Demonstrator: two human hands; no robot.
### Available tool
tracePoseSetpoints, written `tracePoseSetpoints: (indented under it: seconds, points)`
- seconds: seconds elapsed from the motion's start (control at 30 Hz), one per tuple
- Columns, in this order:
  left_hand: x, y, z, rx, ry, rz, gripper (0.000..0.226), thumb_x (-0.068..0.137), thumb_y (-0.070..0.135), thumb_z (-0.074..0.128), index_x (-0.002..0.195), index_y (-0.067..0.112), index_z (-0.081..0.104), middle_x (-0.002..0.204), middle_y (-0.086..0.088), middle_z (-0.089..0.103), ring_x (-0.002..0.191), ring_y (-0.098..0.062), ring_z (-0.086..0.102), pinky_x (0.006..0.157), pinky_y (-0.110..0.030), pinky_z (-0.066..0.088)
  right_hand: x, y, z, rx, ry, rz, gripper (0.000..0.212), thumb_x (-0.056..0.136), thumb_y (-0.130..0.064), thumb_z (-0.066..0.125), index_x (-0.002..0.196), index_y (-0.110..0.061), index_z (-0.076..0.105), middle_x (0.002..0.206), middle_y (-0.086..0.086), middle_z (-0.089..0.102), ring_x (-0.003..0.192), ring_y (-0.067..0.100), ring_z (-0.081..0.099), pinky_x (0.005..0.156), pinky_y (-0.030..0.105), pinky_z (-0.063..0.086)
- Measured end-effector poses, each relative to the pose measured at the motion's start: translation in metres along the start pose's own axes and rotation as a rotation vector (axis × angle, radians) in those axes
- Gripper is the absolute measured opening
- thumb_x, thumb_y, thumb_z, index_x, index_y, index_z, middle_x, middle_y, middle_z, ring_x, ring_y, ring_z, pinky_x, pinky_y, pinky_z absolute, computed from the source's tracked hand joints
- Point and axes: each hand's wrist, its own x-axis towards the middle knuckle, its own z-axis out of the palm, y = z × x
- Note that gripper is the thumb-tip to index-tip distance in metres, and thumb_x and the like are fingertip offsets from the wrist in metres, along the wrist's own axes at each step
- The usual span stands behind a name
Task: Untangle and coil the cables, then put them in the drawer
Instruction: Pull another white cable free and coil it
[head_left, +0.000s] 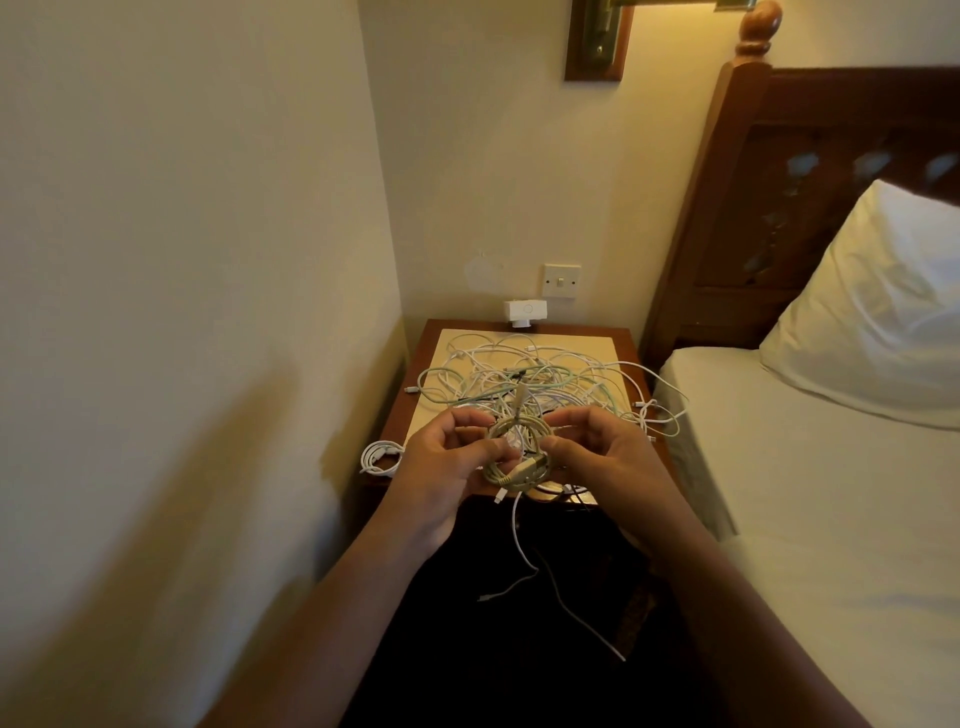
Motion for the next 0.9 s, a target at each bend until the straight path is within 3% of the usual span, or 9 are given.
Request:
tracePoseSetpoints:
  seconds: [0.2,0.3,0.43,0.57,0.73,0.83,0.9]
  points:
    - [0.0,-0.002,-0.005,0.105,-0.092,-0.033,0.024,0.091,-0.001,0.069,0.113,0.004,0.063,0.086,-0.011,0.075,0.075,-0.021,0.073,0.064,-0.034,0.06,0.0,0.003,0.0,-0.131,-0.05,-0.055,0.021,0.095,-0.016,0.073,0.113,-0.025,0.073,0.101,-0.003,0.077,0.095,0.014,0.075,0.081,0.032,0.063]
    - [0.0,-0.004,-0.005,0.09,-0.1,-0.02,0.021,0.092,-0.002,0.067,0.111,0.004,0.065,0.087,-0.01,0.075,0.075,-0.019,0.073,0.063,-0.032,0.059,0.003,0.005,0.003,-0.058,-0.161,0.051,0.029,0.097,-0.026,0.07,0.125,-0.03,0.067,0.117,-0.004,0.074,0.107,0.014,0.072,0.088,0.034,0.061]
    - [0.004,-0.006,-0.009,0.13,-0.022,0.015,0.029,0.09,-0.002,0.071,0.116,0.008,0.069,0.091,-0.016,0.074,0.073,-0.022,0.073,0.063,-0.034,0.059,0.002,0.009,0.006,0.069,-0.212,0.092,0.018,0.099,-0.011,0.066,0.116,-0.01,0.07,0.101,0.012,0.078,0.096,0.025,0.077,0.084,0.035,0.062]
    - [0.002,-0.017,-0.011,0.383,0.043,0.131,0.029,0.09,0.003,0.075,0.113,0.02,0.073,0.089,-0.012,0.073,0.074,-0.025,0.076,0.062,-0.038,0.062,0.003,0.011,0.009,0.056,-0.091,0.042,0.013,0.096,-0.005,0.067,0.107,-0.008,0.074,0.089,0.011,0.079,0.08,0.02,0.076,0.07,0.025,0.06]
    - [-0.003,-0.022,-0.021,0.71,0.039,0.232,0.026,0.092,0.013,0.075,0.109,0.032,0.071,0.082,-0.005,0.072,0.064,-0.022,0.073,0.057,-0.034,0.061,0.006,0.026,0.012,-0.139,-0.019,-0.025,0.012,0.094,-0.01,0.073,0.103,-0.016,0.078,0.088,0.004,0.08,0.084,0.023,0.078,0.082,0.042,0.064]
    - [-0.002,-0.015,-0.027,0.415,-0.037,-0.008,0.03,0.091,0.0,0.071,0.116,0.016,0.068,0.089,-0.023,0.069,0.077,-0.029,0.071,0.07,-0.036,0.063,0.007,0.028,0.012,-0.146,-0.08,-0.002,0.014,0.094,-0.01,0.072,0.105,-0.018,0.076,0.089,0.005,0.08,0.087,0.026,0.077,0.082,0.042,0.065]
    - [-0.003,-0.009,-0.03,0.174,-0.13,-0.171,0.035,0.091,-0.003,0.068,0.125,0.005,0.061,0.088,-0.02,0.067,0.08,-0.027,0.067,0.073,-0.035,0.062,0.009,0.027,0.012,-0.178,-0.156,0.012,0.015,0.095,-0.009,0.072,0.107,-0.016,0.076,0.09,0.008,0.079,0.088,0.027,0.077,0.08,0.041,0.065]
